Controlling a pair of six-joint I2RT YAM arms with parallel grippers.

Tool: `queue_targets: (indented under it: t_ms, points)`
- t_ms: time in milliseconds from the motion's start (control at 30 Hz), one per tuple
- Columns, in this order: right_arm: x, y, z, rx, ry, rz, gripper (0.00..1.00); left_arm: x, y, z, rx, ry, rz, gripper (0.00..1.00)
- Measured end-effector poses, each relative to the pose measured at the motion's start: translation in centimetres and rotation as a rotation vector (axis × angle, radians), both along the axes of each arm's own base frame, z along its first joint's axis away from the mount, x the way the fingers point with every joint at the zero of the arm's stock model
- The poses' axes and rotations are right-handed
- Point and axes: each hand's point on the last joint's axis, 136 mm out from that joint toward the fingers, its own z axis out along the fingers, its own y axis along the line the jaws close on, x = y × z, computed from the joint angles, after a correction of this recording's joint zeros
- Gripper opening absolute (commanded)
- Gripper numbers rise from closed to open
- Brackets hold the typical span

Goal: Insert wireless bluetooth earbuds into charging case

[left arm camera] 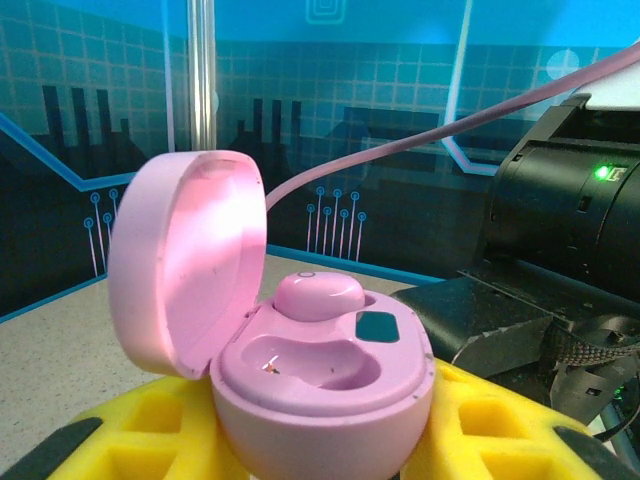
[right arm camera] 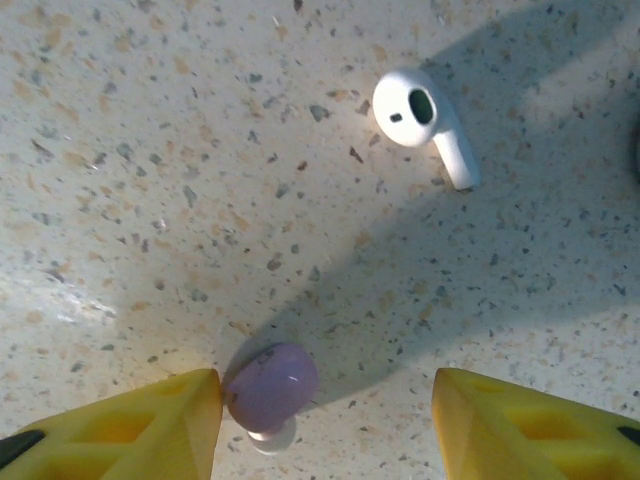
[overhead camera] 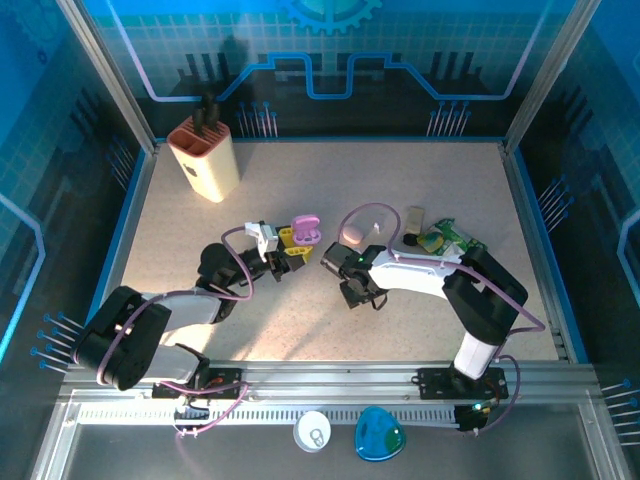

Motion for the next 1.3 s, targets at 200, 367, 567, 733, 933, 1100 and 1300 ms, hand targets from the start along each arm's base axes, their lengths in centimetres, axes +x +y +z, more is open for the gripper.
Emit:
queue_targets:
  t_ms: [200, 367, 567, 733, 933, 1100, 1300]
  points:
    - [-0.2, -0.5, 0.0, -0.025, 0.005, 0.011, 0.59, 0.0, 0.0, 0.2, -0.004, -0.006, 0.001, 0.36]
    - [-0.6, -1.2, 0.2, -0.034, 0.011, 0.008, 0.59, 0.0, 0.1, 0.3, -0.007, -0.011, 0.002, 0.36]
    - [-0.8, -1.8, 0.4, -0.036, 0.010, 0.003, 0.59, 0.2, 0.4, 0.2, -0.012, -0.005, 0.015, 0.36]
    - [-0.7, -1.3, 1.3, -0.009, -0.013, 0.009, 0.58, 0.9, 1.2, 0.1, -0.022, 0.014, 0.054, 0.36]
    - [-1.2, 0.2, 1.7, 0.005, -0.044, 0.044, 0.57, 2.4, 3.2, -0.3, -0.025, 0.031, 0.133, 0.36]
    - [0.2, 1.2, 1.9, -0.039, -0.094, 0.012, 0.51, 3.3, 4.6, -0.3, -0.037, 0.050, 0.177, 0.36]
    - [1.4, 0.6, 1.4, -0.146, -0.118, -0.016, 0.46, 3.6, 5.1, -0.3, -0.048, 0.069, 0.187, 0.36]
